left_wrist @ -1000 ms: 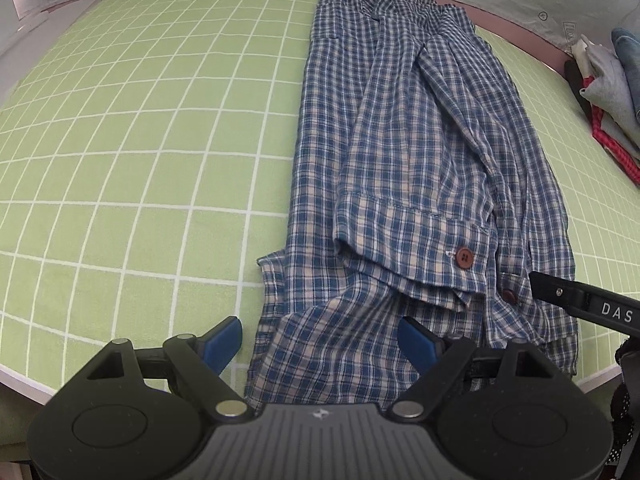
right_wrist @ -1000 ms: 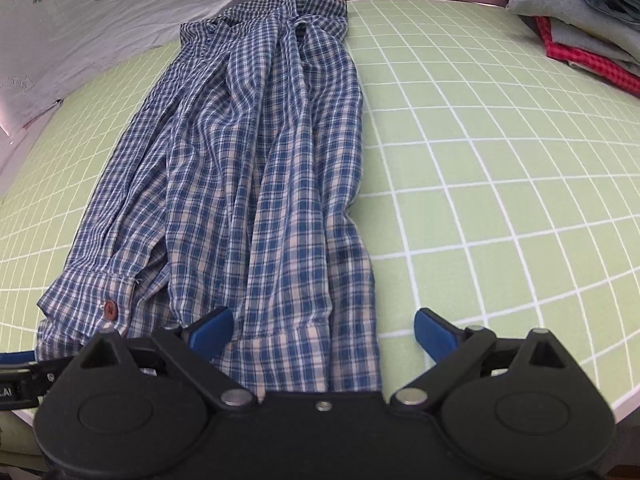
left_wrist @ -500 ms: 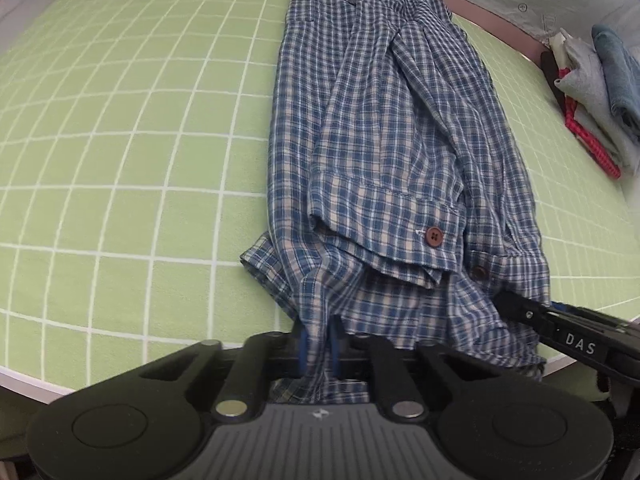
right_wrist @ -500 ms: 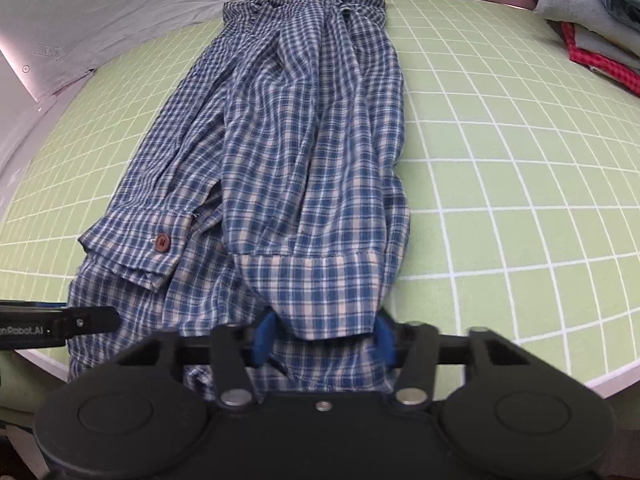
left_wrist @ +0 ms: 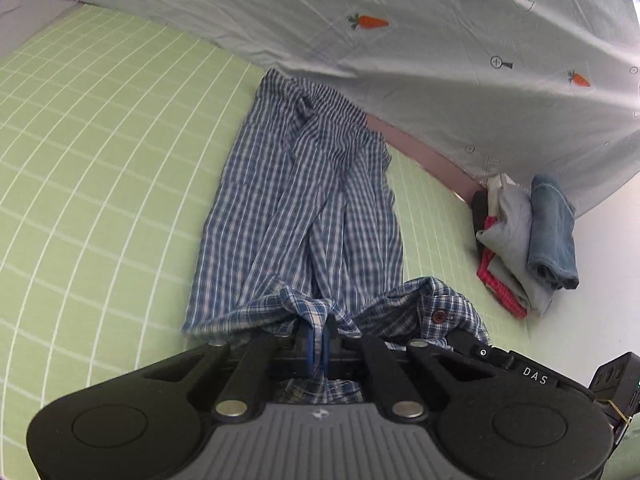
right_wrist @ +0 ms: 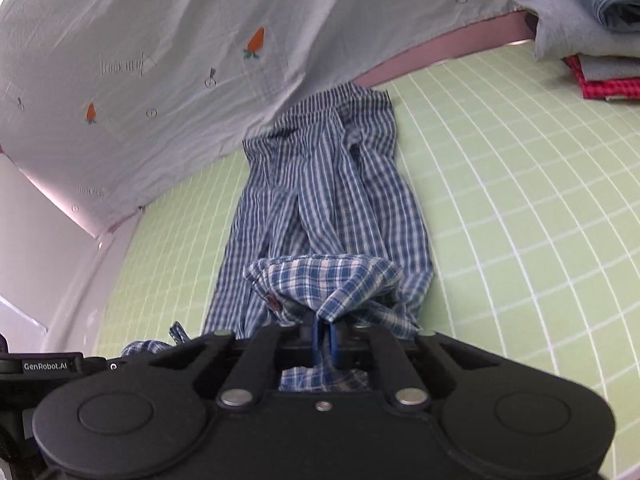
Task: Fold clothes
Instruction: 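Grasp the hem end with both grippers and fold it toward the collar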
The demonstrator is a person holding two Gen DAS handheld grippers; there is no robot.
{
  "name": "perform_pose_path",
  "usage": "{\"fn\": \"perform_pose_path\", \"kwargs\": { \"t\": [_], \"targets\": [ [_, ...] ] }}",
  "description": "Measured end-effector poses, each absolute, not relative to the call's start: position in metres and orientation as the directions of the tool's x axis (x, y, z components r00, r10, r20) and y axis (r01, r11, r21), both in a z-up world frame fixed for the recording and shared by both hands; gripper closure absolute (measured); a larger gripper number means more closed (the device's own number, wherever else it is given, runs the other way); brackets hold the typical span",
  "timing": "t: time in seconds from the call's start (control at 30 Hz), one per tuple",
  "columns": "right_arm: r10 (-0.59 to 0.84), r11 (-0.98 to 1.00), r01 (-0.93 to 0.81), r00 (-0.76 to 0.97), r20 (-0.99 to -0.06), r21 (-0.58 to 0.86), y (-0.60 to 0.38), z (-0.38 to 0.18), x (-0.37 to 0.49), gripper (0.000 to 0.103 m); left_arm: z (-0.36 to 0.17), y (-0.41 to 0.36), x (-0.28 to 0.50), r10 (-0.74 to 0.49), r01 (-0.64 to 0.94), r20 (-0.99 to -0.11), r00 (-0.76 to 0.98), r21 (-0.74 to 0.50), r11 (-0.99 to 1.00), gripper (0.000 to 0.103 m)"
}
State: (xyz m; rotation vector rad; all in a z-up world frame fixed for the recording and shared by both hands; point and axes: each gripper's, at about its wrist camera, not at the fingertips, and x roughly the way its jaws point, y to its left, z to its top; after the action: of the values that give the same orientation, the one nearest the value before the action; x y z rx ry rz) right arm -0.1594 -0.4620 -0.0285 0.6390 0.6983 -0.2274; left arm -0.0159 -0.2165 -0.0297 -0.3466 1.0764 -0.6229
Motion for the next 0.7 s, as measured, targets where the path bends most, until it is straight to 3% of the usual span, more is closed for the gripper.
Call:
{"fn": "perform_pose_path", "kwargs": {
  "t": [0.3,0.57,0.63,0.7],
  "targets": [
    [-0.005,0.776,0.412,0.761,-0.648,0.478,-0.5,-0.039,-0.09,0.097,-0.033,-0.247,0.056,-0.609,0.232,-0.699,0.375,-0.566,0.791,0.099],
    [-0.019,0.762,0.479,0.689,-0.725,0.436,-0.543,-0.066,-0.012,0.095,-0.071,-0.279,0.141,-0.549,0.073,-0.744,0.381,-0.567,0.82,0.094],
    [-0.025,0.745,0.502,0.679,-0.734,0.439,-0.551,-0.069,0.001,0.092,-0.069,-0.277,0.151,-0.546,0.068,-0.733,0.405,-0.572,0.818,0.081],
    [-0.031,0.743,0.502,0.686,-0.727,0.442,-0.555,-0.068,0.005,0.086,-0.062,-0.27,0.155,-0.538,0.064,-0.711,0.453,-0.576,0.815,0.057]
  ]
}}
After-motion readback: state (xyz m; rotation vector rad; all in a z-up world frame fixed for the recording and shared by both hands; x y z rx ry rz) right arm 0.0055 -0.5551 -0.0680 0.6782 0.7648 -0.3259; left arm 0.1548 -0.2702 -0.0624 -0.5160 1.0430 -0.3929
